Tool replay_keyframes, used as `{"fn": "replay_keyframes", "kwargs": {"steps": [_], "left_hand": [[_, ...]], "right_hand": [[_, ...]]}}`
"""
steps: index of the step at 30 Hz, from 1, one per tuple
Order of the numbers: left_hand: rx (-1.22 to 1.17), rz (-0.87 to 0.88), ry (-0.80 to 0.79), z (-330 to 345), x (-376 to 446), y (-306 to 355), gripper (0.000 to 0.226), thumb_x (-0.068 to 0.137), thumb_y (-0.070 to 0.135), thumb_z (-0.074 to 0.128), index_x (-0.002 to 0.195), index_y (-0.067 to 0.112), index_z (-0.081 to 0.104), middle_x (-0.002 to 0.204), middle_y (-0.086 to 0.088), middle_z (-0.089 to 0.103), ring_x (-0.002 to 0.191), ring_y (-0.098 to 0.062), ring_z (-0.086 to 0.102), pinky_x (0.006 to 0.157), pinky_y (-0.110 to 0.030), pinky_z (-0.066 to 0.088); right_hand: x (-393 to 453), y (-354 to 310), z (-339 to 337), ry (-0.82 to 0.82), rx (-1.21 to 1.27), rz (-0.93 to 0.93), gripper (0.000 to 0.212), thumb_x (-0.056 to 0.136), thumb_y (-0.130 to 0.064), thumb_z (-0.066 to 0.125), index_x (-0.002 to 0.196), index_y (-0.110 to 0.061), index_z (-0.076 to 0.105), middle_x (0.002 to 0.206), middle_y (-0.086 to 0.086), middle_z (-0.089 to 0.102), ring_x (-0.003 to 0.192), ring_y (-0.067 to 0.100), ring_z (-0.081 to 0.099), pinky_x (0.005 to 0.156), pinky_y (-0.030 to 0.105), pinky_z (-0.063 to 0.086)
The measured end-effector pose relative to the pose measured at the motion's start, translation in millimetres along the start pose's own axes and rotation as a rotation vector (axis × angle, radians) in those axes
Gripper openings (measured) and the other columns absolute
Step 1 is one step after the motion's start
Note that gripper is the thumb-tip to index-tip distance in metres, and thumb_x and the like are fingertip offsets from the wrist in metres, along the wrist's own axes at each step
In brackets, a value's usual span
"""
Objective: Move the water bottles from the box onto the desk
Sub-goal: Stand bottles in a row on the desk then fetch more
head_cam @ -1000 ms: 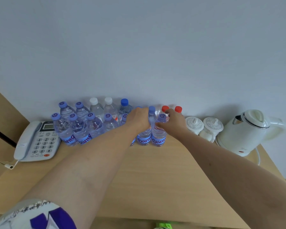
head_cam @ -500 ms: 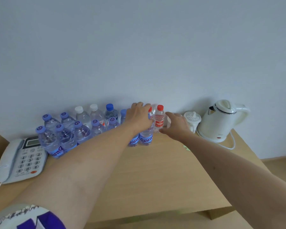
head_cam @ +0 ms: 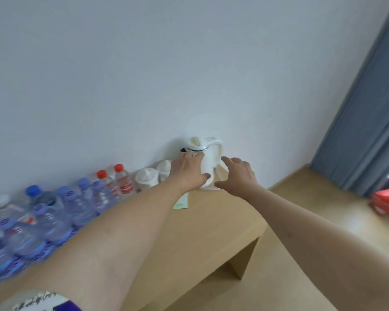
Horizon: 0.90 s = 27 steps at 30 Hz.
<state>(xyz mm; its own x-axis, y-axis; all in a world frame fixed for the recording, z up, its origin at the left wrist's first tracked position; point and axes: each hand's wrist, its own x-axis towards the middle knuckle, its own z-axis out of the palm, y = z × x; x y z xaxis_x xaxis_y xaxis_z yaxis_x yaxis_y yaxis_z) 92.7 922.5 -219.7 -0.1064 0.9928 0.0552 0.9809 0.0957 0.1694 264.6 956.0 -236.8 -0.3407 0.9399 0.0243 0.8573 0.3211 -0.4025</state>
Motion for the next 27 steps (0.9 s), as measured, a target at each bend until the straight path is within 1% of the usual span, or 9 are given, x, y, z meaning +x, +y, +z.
{"fn": "replay_keyframes", "kwargs": {"steps": [3,5,9,15,17,19,21,24,27], "left_hand": [[-0.002,0.091,-0.055,18.8,13.1,80.6,0.074,0.092,0.056,0.062,0.155,0.027,0.033,0.162,-0.007,0.032,0.149,-0.028,0.026,0.109,-0.045,0.037],[-0.007,0.162,-0.066,30.6,19.4,135.5,0.075,0.092,0.055,0.062,0.156,0.027,0.033,0.163,-0.007,0.03,0.149,-0.028,0.026,0.11,-0.045,0.036],[-0.008,0.299,-0.109,51.2,25.9,243.3,0.075,0.092,0.055,0.061,0.155,0.025,0.033,0.162,-0.008,0.031,0.148,-0.028,0.027,0.109,-0.044,0.037],[0.018,0.528,-0.163,77.9,22.0,404.2,0.072,0.09,0.058,0.062,0.151,0.027,0.039,0.152,-0.008,0.042,0.142,-0.029,0.034,0.108,-0.046,0.039],[0.065,0.624,-0.193,86.8,17.5,455.4,0.074,0.09,0.061,0.061,0.152,0.029,0.038,0.155,-0.008,0.04,0.144,-0.028,0.032,0.11,-0.047,0.037],[0.099,0.71,-0.227,96.8,13.3,503.6,0.077,0.089,0.063,0.061,0.154,0.03,0.036,0.16,-0.007,0.034,0.149,-0.027,0.025,0.114,-0.048,0.034],[0.104,0.802,-0.239,108.9,10.1,550.3,0.078,0.089,0.064,0.061,0.154,0.03,0.035,0.162,-0.007,0.033,0.151,-0.028,0.024,0.116,-0.049,0.033],[0.093,0.941,-0.259,129.0,4.5,615.0,0.08,0.088,0.064,0.063,0.155,0.03,0.035,0.162,-0.007,0.035,0.15,-0.03,0.027,0.115,-0.052,0.034],[0.093,1.099,-0.283,151.8,0.1,684.7,0.078,0.086,0.064,0.065,0.152,0.031,0.039,0.156,-0.007,0.042,0.144,-0.031,0.034,0.111,-0.053,0.037]], "right_hand": [[-23.2,71.6,-30.4,0.024,-0.028,0.107,0.09,0.083,-0.049,0.075,0.157,-0.03,0.026,0.156,0.004,0.036,0.142,0.03,0.031,0.11,0.042,0.037],[-41.0,119.0,-50.0,0.041,-0.051,0.173,0.091,0.083,-0.051,0.075,0.157,-0.03,0.026,0.154,0.004,0.037,0.14,0.03,0.033,0.108,0.043,0.038],[-84.1,210.6,-88.1,0.093,-0.071,0.307,0.087,0.081,-0.05,0.076,0.153,-0.03,0.031,0.148,0.004,0.043,0.135,0.031,0.037,0.104,0.043,0.04],[-162.7,336.6,-142.1,0.16,-0.052,0.555,0.091,0.078,-0.046,0.079,0.154,-0.03,0.031,0.15,0.006,0.041,0.136,0.032,0.035,0.107,0.043,0.039],[-189.1,372.6,-157.4,0.194,-0.057,0.647,0.092,0.077,-0.049,0.079,0.154,-0.031,0.031,0.153,0.005,0.04,0.138,0.032,0.036,0.106,0.042,0.038],[-213.4,404.5,-170.5,0.222,-0.049,0.749,0.094,0.077,-0.052,0.078,0.155,-0.032,0.029,0.158,0.005,0.036,0.14,0.032,0.034,0.109,0.044,0.037],[-236.2,433.9,-180.6,0.251,-0.03,0.847,0.094,0.078,-0.051,0.079,0.155,-0.032,0.029,0.159,0.006,0.034,0.143,0.033,0.032,0.112,0.047,0.037],[-268.9,474.0,-190.4,0.292,0.01,0.983,0.094,0.08,-0.049,0.08,0.156,-0.032,0.028,0.161,0.006,0.032,0.145,0.032,0.029,0.115,0.048,0.034],[-301.9,516.0,-200.7,0.325,0.013,1.14,0.093,0.081,-0.049,0.078,0.157,-0.033,0.027,0.162,0.006,0.031,0.146,0.032,0.029,0.116,0.048,0.032]]}}
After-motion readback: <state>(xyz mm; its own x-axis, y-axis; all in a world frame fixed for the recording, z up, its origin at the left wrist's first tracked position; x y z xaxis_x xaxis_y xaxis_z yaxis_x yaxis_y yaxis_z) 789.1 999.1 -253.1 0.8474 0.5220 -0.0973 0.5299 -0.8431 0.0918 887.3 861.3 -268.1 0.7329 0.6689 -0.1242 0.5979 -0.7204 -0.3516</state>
